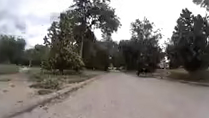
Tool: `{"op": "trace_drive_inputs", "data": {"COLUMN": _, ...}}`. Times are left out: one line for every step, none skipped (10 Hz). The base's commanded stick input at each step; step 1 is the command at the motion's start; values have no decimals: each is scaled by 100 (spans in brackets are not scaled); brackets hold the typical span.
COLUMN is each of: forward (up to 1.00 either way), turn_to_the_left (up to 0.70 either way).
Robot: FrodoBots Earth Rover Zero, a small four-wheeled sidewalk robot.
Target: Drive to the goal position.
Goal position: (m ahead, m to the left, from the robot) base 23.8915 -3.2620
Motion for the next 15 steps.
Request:
{"op": "trace_drive_inputs", "data": {"forward": 100, "turn_to_the_left": 1}}
{"op": "trace_drive_inputs", "data": {"forward": 100, "turn_to_the_left": 1}}
{"op": "trace_drive_inputs", "data": {"forward": 100, "turn_to_the_left": 1}}
{"op": "trace_drive_inputs", "data": {"forward": 100, "turn_to_the_left": 1}}
{"op": "trace_drive_inputs", "data": {"forward": 100, "turn_to_the_left": 1}}
{"op": "trace_drive_inputs", "data": {"forward": 100, "turn_to_the_left": 1}}
{"op": "trace_drive_inputs", "data": {"forward": 100, "turn_to_the_left": 1}}
{"op": "trace_drive_inputs", "data": {"forward": 100, "turn_to_the_left": 0}}
{"op": "trace_drive_inputs", "data": {"forward": 100, "turn_to_the_left": -1}}
{"op": "trace_drive_inputs", "data": {"forward": 100, "turn_to_the_left": -1}}
{"op": "trace_drive_inputs", "data": {"forward": 100, "turn_to_the_left": -2}}
{"op": "trace_drive_inputs", "data": {"forward": 100, "turn_to_the_left": -3}}
{"op": "trace_drive_inputs", "data": {"forward": 100, "turn_to_the_left": -3}}
{"op": "trace_drive_inputs", "data": {"forward": 100, "turn_to_the_left": -4}}
{"op": "trace_drive_inputs", "data": {"forward": 100, "turn_to_the_left": -4}}
